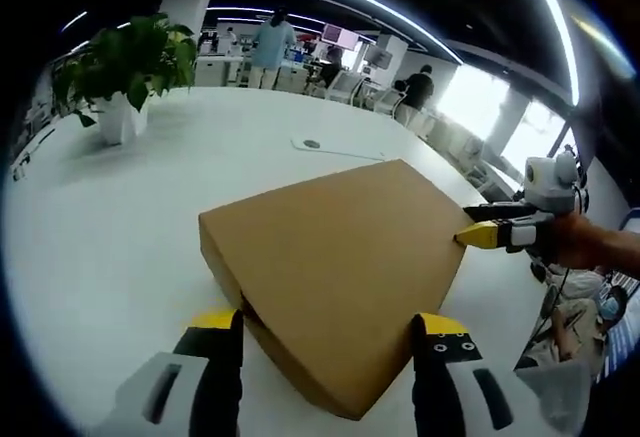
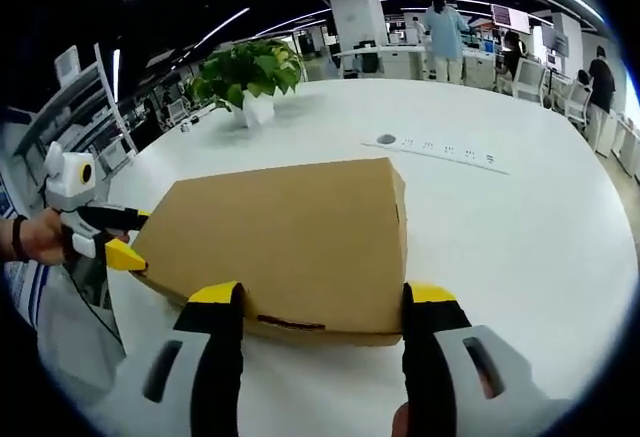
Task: Operate the shoe box by opening the lid, removing the specified soft item, and placing it in the target area until the item is outside and the box remains undamaged.
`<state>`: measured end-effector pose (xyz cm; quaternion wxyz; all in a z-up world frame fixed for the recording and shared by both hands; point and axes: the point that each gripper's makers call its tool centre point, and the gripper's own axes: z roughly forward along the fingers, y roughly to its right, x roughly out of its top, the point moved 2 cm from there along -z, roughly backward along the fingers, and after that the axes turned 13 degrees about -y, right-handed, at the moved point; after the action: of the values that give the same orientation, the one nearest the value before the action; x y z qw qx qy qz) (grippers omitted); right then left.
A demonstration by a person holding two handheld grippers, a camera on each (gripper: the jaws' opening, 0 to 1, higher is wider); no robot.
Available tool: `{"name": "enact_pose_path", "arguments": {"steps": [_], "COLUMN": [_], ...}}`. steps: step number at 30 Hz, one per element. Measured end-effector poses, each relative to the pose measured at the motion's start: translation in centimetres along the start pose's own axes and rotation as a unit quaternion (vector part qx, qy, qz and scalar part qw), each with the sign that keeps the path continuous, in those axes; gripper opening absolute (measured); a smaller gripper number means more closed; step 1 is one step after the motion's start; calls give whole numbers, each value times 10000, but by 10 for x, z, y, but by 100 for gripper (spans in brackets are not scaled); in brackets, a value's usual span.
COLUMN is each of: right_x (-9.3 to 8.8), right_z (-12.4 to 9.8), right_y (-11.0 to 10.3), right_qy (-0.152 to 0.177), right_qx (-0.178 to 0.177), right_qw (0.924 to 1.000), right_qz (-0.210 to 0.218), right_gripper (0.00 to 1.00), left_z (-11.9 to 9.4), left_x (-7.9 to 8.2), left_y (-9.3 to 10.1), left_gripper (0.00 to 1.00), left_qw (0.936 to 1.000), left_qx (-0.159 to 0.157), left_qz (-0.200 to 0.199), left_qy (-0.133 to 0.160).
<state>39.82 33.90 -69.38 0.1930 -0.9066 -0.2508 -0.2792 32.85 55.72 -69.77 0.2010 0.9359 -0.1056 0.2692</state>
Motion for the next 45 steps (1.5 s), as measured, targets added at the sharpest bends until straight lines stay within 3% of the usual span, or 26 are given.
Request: {"name": "enact_pose_path", "arguments": {"steps": [26,32,45], "right_x": [2,0,-2], "right_z": [32,33,32], "right_y": [-108,-118,-119], "right_qy": [-294,-293,-334], "right_qx": [383,384,412], "right_qw": [9979,9980,9975], "right_qz": [-421,-417,-460], "right_gripper": [60,60,60], "left_z": [-75,-81,-81], "left_x": [-58,-63,-62], "left_y": [-59,-65,-67], "left_gripper": [68,68,68], "left_qw": [9992,9993,9994], "left_qx": [237,220,176], "left_qz": [-325,-317,-284], "left_qy": [29,18,-4]}}
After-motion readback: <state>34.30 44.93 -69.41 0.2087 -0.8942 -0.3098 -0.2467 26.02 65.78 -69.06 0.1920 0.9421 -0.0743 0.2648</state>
